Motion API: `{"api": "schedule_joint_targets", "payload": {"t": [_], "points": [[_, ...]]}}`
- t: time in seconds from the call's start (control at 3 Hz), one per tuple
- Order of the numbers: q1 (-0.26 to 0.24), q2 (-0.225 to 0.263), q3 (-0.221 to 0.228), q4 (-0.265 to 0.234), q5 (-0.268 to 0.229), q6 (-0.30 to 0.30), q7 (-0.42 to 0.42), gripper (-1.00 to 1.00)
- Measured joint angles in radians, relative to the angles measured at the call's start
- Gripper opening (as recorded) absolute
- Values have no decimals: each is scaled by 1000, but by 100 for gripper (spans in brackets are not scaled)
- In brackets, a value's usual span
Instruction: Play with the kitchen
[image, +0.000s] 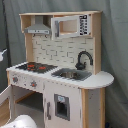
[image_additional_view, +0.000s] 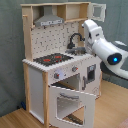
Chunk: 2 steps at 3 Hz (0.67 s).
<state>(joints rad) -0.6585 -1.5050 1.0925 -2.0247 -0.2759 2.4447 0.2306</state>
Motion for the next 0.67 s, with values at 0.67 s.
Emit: {"api": "schedule_joint_targets", "payload": {"t": [0.67], "points": [[138, 0, 90, -134, -109, -1, 0, 100]]}}
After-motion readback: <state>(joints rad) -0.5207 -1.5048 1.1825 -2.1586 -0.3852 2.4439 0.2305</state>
